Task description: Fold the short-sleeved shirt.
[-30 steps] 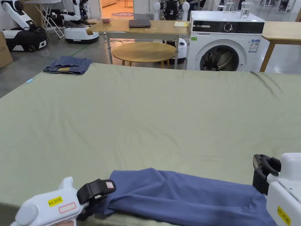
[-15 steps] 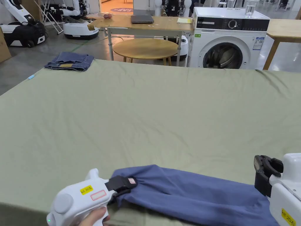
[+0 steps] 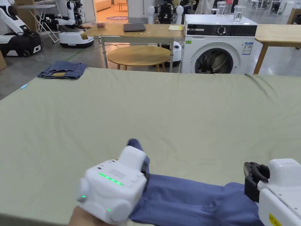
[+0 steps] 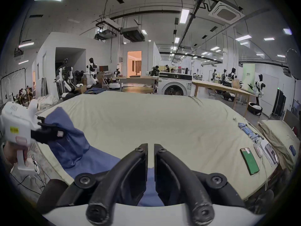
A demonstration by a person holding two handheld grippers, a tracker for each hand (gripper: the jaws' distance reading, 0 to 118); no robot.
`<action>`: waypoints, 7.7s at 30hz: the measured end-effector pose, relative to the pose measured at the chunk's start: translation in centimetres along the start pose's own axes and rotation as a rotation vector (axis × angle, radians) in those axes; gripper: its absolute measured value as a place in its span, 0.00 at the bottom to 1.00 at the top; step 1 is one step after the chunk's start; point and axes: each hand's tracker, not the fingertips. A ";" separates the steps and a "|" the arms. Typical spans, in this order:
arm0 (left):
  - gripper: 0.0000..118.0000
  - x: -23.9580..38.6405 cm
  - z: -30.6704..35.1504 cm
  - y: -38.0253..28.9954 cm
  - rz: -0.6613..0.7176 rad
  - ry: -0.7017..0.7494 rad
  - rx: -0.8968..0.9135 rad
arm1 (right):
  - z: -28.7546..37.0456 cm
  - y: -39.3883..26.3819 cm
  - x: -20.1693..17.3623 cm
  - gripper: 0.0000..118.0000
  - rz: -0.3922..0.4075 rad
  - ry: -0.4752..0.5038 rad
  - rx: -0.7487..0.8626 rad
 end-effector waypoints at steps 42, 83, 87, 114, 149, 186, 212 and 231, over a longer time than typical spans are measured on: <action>0.00 9.7 -4.0 0.5 0.548 -0.357 -0.076 | 0.4 -2.2 7.1 0.06 -0.098 0.014 -0.083; 0.09 -9.9 -2.6 -6.1 1.246 -0.331 0.078 | -0.8 -1.8 5.5 0.06 -0.071 -0.035 -0.117; 0.09 -9.4 0.2 -2.8 0.858 -0.170 0.139 | -0.7 -1.8 5.4 0.06 -0.072 -0.024 -0.112; 0.84 7.6 1.7 6.4 0.440 -0.492 0.103 | 1.3 -3.8 8.6 0.06 -0.138 -0.029 -0.116; 0.99 -2.8 -3.2 -4.3 0.951 -0.584 -0.164 | -7.1 -9.3 3.7 0.06 -0.173 0.222 -0.432; 0.24 -39.3 -1.5 -14.8 1.139 -0.214 -0.115 | -10.0 -3.8 -9.4 0.06 -0.029 0.346 -0.372; 0.03 -28.2 4.5 -6.7 0.900 0.126 0.086 | -5.8 1.5 -2.7 0.06 -0.070 0.214 -0.195; 0.03 -6.1 4.5 18.9 0.215 0.209 0.408 | 0.3 16.5 7.0 0.06 -0.019 -0.071 0.290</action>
